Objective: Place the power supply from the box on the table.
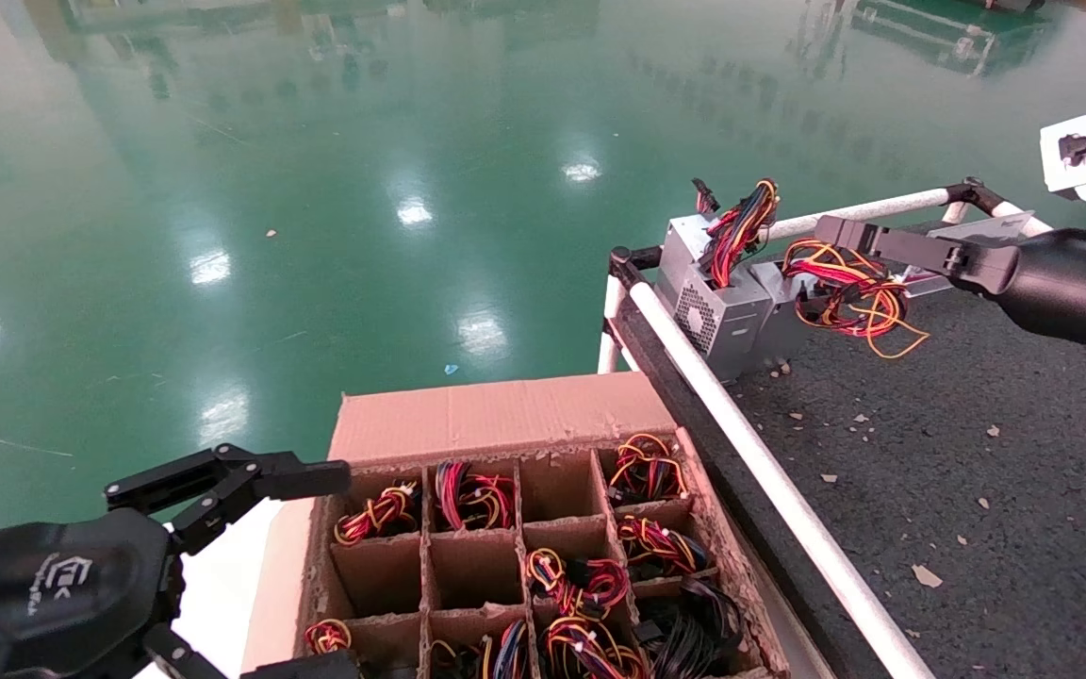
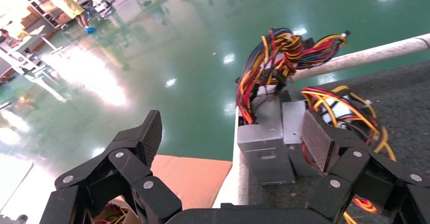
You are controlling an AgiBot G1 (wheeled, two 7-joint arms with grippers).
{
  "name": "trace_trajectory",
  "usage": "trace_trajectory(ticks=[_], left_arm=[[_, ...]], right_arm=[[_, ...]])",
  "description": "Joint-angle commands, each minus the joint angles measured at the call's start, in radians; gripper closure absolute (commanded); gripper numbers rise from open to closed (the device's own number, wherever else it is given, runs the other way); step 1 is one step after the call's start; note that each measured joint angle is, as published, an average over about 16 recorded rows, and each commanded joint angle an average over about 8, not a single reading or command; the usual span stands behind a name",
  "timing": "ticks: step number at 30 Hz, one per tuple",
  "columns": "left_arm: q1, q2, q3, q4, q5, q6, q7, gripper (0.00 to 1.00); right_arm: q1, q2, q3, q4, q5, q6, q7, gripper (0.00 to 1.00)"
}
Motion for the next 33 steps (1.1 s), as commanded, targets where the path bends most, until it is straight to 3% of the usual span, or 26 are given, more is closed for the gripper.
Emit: trace_trajectory(ticks=[1,8,33], left_arm=[[0.0,0.0,0.0,0.0,0.0,0.0,0.0,0.0],[0.0,0.0,0.0,0.0,0.0,0.0,0.0,0.0],[0.0,0.0,0.0,0.0,0.0,0.0,0.0,0.0]], right_arm=[[0.002,-0.003,0.002,-0.001,0.002,-0.001,-0.002,0.0],[-0.053,0.015,0.003,0.086,0.048,-0.017,-0.012,0.0],[-0.38,0.12,0.005,0.604,0.32,-0.118,-0.078,0.0]])
